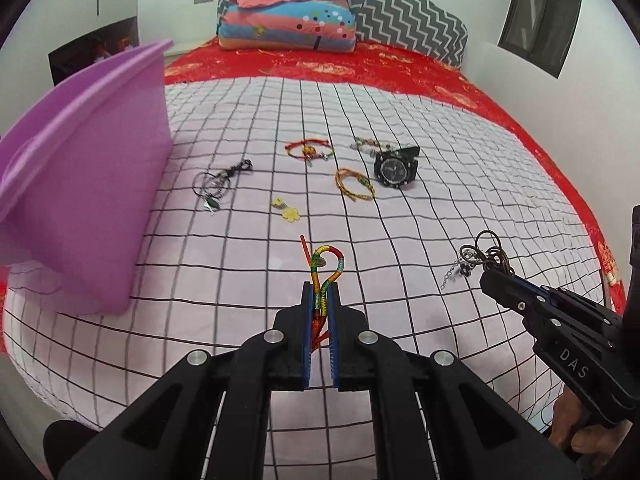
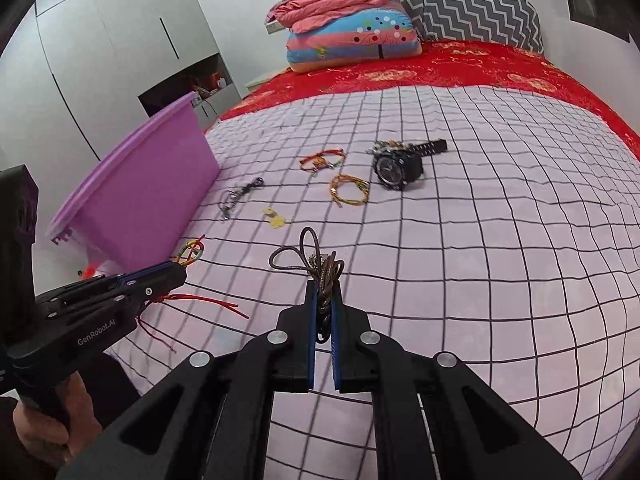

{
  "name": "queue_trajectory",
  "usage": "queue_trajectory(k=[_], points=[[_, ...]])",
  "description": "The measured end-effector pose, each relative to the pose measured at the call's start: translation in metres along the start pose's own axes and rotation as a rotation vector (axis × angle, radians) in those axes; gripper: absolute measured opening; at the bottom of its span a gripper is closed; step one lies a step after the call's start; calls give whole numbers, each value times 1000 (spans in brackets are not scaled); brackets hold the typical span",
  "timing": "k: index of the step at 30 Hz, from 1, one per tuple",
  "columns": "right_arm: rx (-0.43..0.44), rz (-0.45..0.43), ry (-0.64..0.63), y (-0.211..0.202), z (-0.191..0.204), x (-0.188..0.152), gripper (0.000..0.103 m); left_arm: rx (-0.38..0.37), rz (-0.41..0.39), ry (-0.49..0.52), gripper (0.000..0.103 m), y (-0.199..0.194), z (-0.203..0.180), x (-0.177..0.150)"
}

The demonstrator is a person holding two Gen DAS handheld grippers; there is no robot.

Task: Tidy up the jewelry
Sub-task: 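Carry the red-string bracelet and keychain over the purple tub with both tools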

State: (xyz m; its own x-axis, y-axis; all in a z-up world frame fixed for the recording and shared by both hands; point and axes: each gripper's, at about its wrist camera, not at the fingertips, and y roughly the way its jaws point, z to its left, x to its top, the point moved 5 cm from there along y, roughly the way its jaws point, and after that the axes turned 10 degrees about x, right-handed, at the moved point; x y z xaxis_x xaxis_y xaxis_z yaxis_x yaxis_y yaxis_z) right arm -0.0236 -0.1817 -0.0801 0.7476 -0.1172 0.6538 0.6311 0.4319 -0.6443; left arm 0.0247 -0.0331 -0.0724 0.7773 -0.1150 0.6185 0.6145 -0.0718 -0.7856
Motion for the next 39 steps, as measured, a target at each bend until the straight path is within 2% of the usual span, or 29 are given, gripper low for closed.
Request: queue_trajectory(k=[14,20,25,32,39], points=[[137,-93,-112,-22,95,66,6,75,-158,-89,7,-80,82,55],[213,-110,-176,-10,147,102,6,120,-202,-143,7,-96,129,79],[268,-90,-232,12,193,124,6,167,-236,-192,7,-102,173,95],[329,-23,-305,58,259,140,6,222,-201,-260,7,-85,228,92],[345,69,-321,108,293,137,6,247,-142,-315,7,-57,267,80]])
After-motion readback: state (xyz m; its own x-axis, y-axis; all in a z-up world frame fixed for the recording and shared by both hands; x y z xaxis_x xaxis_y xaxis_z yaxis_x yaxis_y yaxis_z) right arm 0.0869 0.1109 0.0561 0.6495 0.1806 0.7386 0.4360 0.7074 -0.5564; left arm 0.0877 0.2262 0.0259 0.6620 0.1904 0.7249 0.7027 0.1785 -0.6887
